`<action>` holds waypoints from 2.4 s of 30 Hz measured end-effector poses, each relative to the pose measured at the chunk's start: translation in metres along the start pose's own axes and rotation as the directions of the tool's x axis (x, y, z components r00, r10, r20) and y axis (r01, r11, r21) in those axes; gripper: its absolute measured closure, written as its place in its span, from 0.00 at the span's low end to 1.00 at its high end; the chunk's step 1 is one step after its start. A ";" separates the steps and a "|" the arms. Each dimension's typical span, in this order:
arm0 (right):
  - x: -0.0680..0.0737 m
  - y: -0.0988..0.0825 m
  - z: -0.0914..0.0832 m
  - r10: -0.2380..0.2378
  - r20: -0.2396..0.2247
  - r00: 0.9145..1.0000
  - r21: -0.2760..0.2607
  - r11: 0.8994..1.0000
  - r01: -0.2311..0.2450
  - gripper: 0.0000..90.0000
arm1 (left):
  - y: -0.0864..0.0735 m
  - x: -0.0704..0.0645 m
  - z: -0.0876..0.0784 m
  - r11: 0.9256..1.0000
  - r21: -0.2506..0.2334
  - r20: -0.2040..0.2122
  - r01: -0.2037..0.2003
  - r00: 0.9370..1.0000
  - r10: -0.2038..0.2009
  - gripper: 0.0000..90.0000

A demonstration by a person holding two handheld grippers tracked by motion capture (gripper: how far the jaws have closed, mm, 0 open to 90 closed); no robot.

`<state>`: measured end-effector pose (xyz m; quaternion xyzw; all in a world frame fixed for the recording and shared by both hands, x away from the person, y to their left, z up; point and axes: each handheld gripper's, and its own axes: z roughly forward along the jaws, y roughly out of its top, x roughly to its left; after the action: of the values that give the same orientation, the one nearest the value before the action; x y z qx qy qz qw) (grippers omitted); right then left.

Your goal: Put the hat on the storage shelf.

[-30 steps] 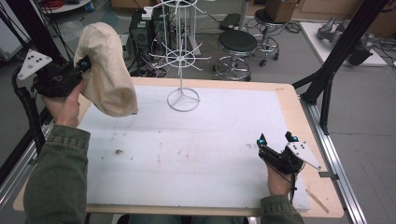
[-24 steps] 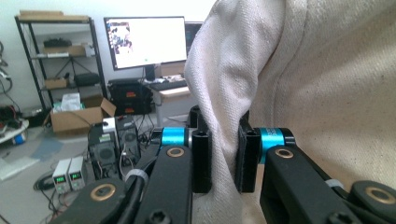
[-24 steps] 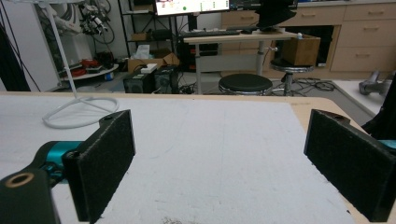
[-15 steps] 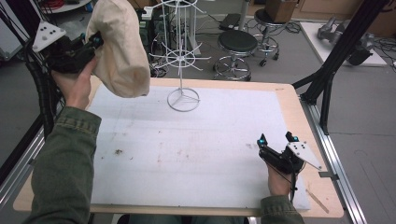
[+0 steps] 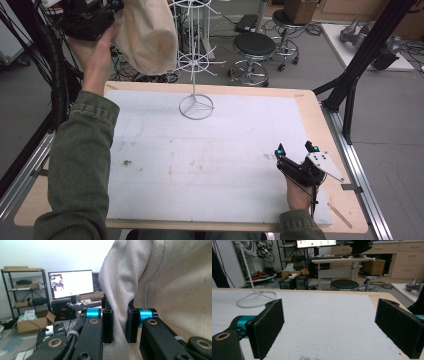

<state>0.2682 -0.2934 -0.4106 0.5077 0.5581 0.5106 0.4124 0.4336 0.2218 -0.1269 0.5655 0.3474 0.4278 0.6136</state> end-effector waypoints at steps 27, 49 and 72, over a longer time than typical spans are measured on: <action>-0.001 0.000 -0.001 0.004 -0.016 1.000 0.002 1.000 -0.004 0.09 | -0.051 -0.012 0.064 0.990 0.143 0.016 0.003 1.000 -0.006 0.88; 0.000 0.000 0.001 0.004 -0.010 1.000 -0.007 1.000 -0.004 0.09 | -0.070 -0.006 0.050 0.984 0.177 0.075 -0.037 0.997 0.024 0.64; 0.000 0.000 0.001 0.003 -0.007 1.000 -0.007 1.000 -0.003 0.09 | -0.069 0.005 0.033 0.994 0.112 0.080 0.011 0.997 -0.020 0.28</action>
<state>0.2690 -0.2933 -0.4106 0.5052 0.5569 0.5151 0.4115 0.4746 0.2134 -0.1907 0.6130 0.3499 0.3799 0.5979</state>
